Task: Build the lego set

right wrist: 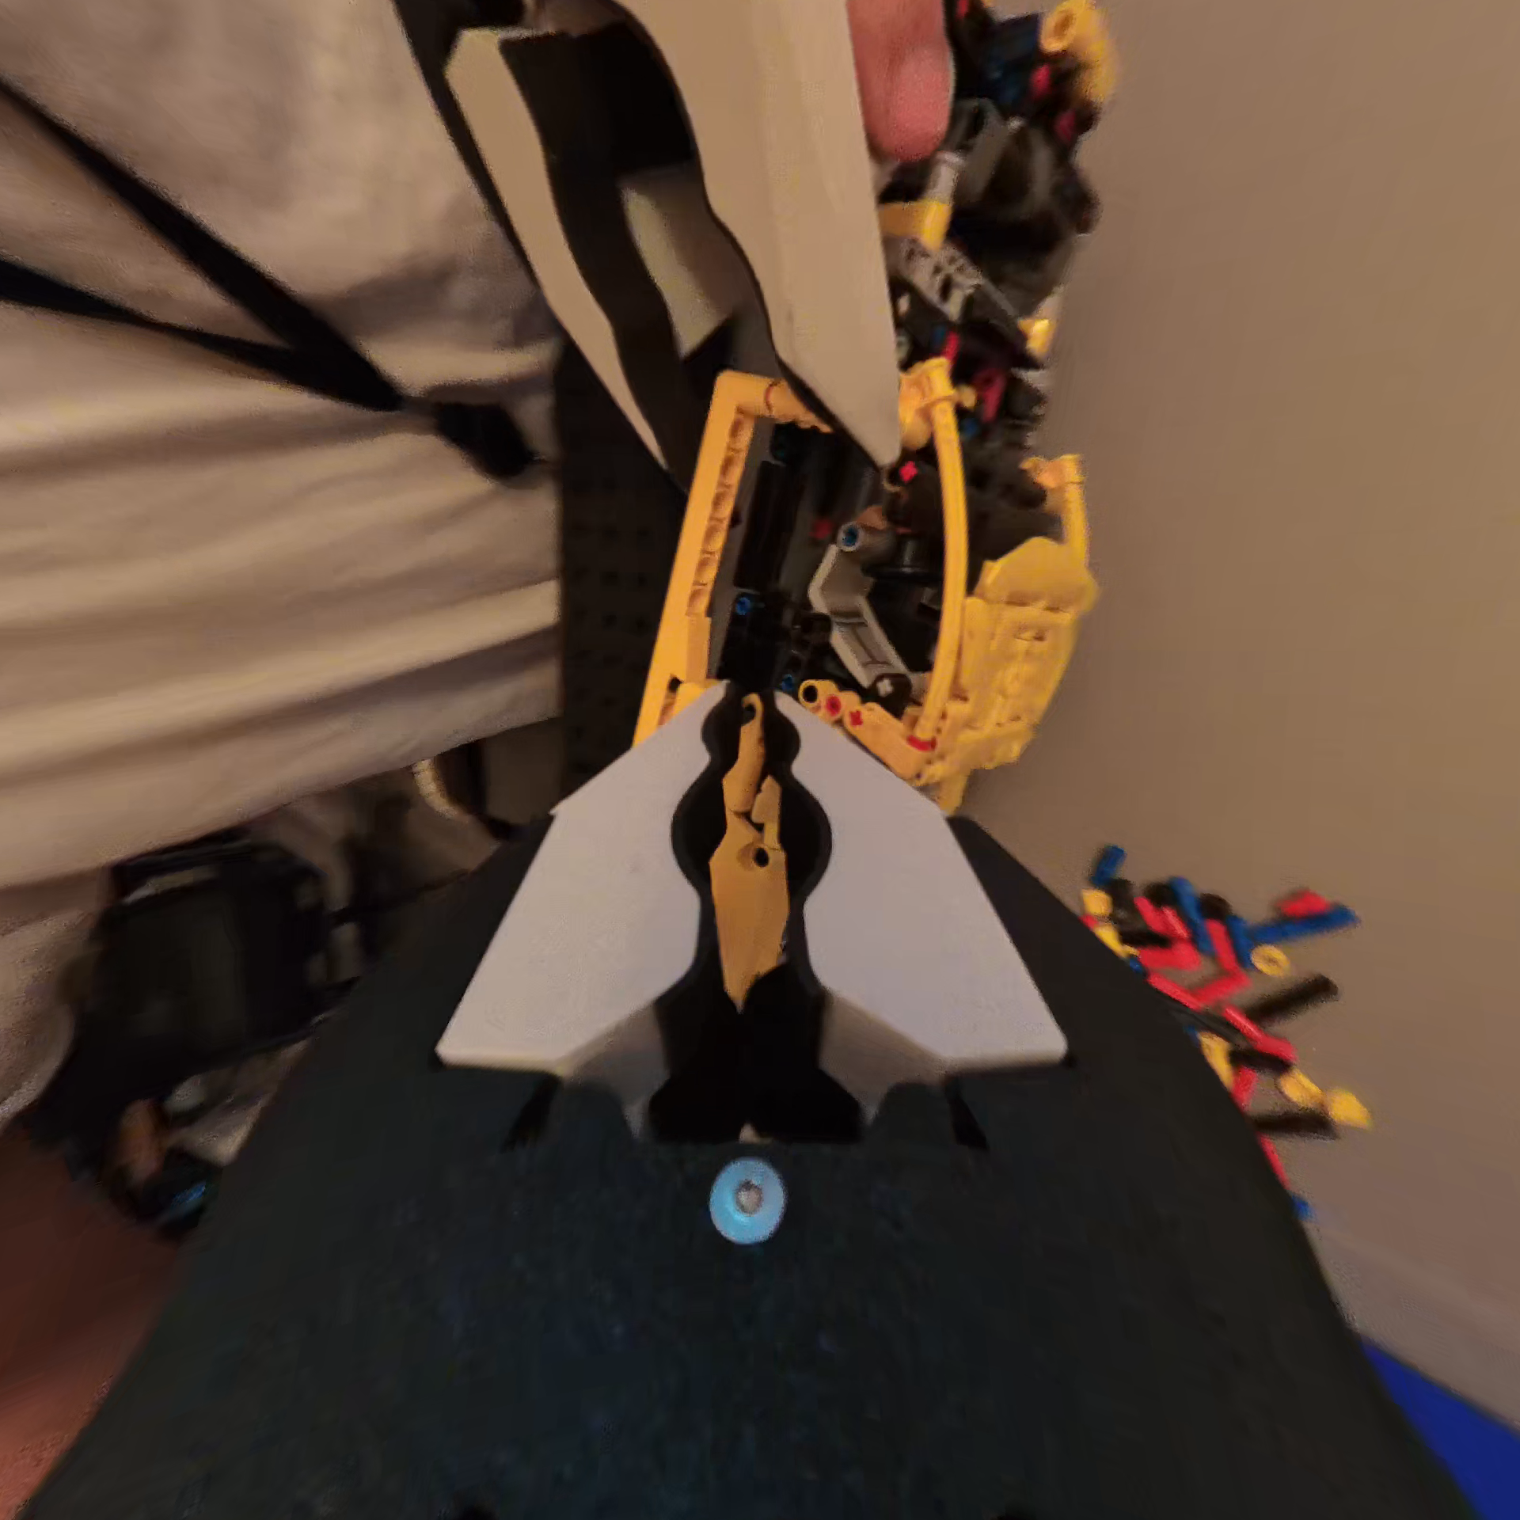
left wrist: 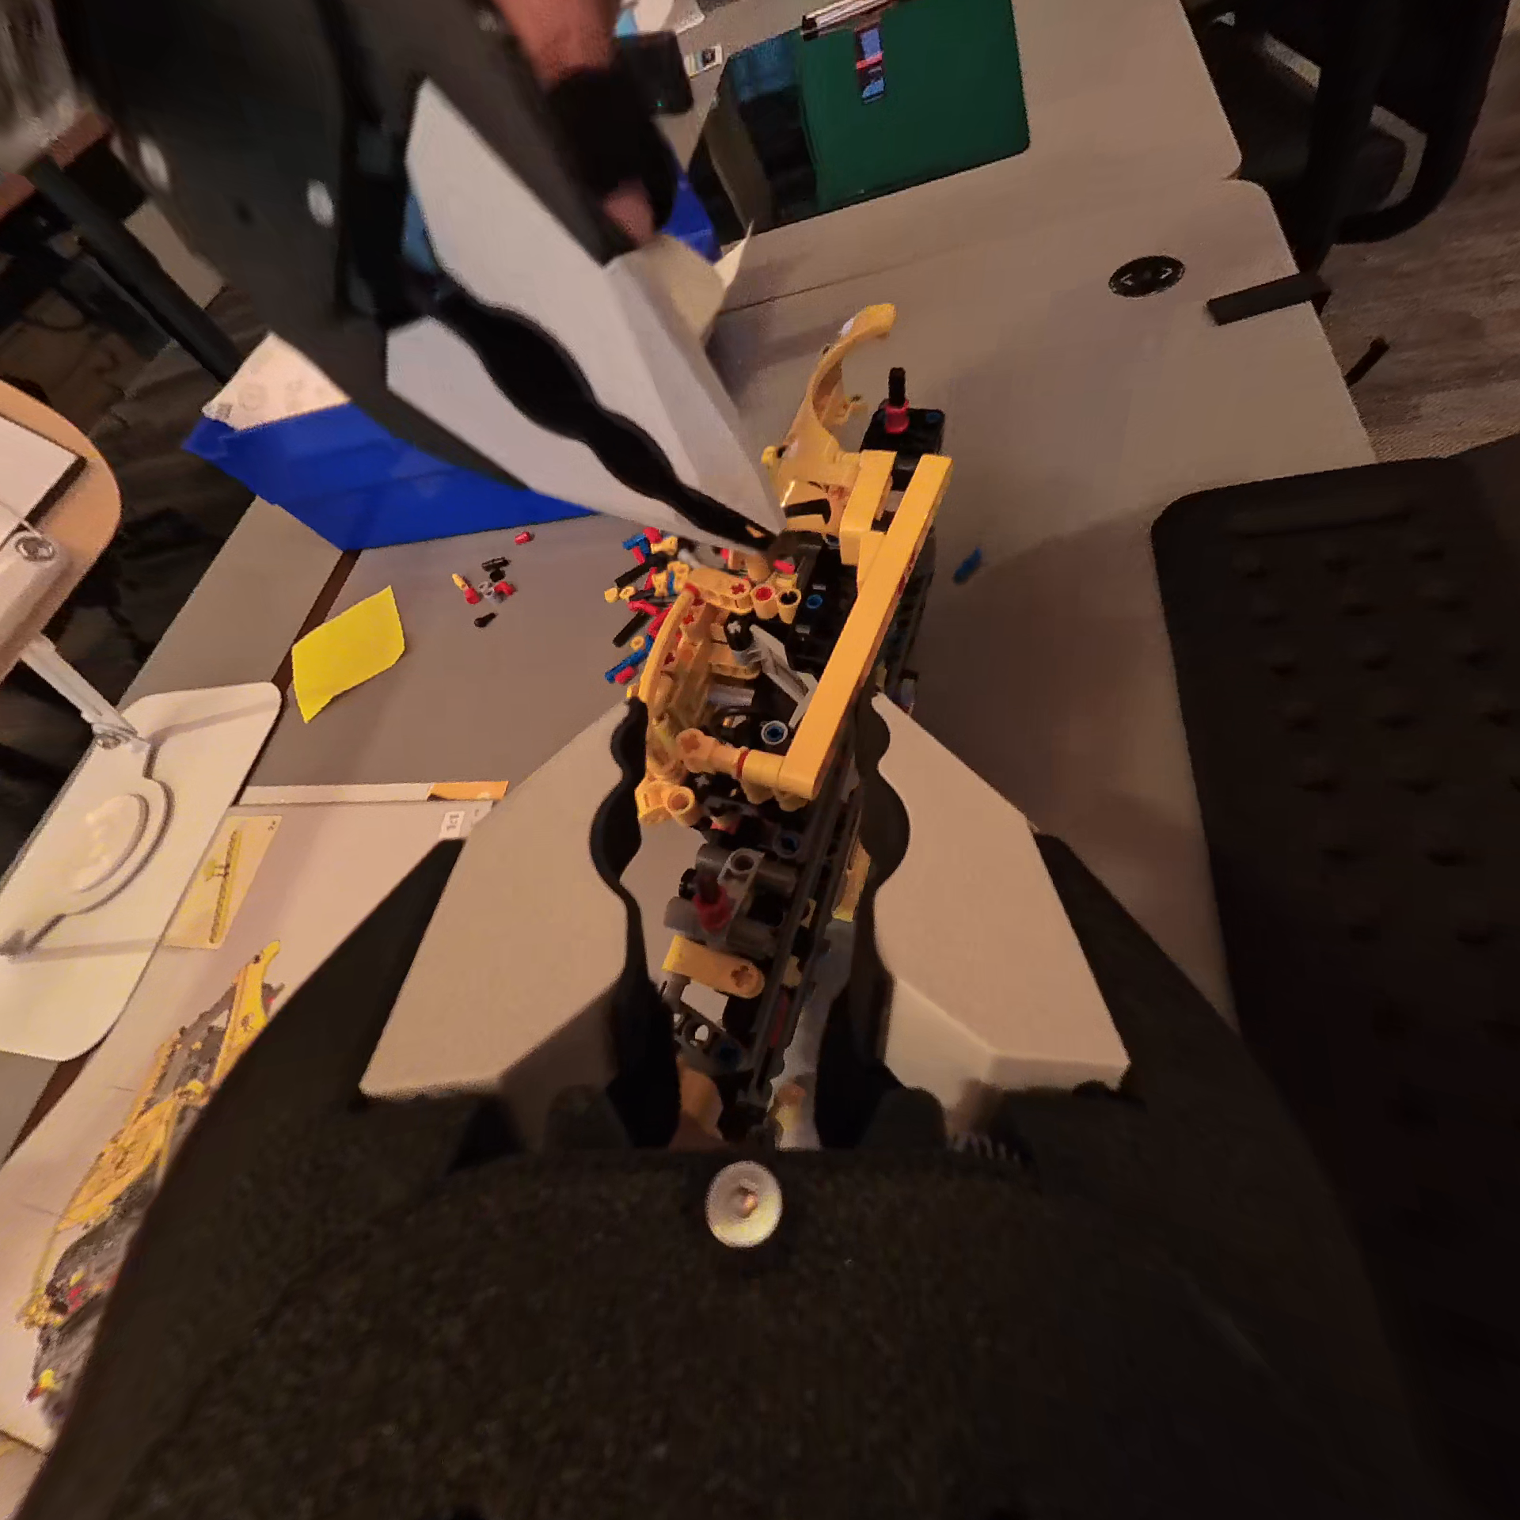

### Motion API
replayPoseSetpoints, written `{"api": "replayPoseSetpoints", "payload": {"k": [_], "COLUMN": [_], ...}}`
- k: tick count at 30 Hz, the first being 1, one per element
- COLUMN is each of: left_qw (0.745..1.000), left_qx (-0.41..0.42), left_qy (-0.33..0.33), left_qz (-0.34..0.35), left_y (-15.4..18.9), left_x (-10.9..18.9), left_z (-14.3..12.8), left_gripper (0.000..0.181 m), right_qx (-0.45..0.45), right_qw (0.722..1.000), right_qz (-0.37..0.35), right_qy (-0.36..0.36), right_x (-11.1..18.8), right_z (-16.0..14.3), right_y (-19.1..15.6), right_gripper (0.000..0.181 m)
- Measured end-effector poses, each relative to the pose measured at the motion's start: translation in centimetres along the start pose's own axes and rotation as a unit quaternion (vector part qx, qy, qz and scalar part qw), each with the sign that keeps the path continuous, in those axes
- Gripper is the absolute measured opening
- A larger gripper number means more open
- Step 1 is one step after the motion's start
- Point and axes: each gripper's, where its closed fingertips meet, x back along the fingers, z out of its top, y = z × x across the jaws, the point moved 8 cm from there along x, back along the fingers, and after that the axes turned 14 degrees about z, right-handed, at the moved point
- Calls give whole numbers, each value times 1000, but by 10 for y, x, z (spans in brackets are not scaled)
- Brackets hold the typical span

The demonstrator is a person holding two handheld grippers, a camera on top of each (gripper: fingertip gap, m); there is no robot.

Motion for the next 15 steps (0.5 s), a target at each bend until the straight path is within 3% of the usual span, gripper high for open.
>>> {"api": "replayPoseSetpoints", "payload": {"k": [3, 6, 8, 11, 15], "left_qw": [1000, 1000, 1000, 999, 999], "left_qx": [-14, -19, -24, -35, -15], "left_qy": [1, 0, -2, -4, -11], "left_qz": [2, 9, 21, 32, 36], "left_y": [5, 5, 4, 3, -2], "left_x": [-1, -2, -3, -5, -8], "left_z": [2, 2, 1, 0, 0], "left_gripper": [51, 51, 50, 49, 49], "right_qx": [-25, -37, -29, 33, 63], "right_qw": [995, 991, 994, 996, 996], "right_qz": [98, 130, 107, 49, -46], "right_qy": [-6, 5, 17, 67, 49], "right_x": [-1, 0, 3, 12, 29], "right_z": [-2, -3, -4, -1, -5], "right_y": [10, 15, 14, 2, -13], "right_gripper": [1, 1, 3, 23, 32]}}
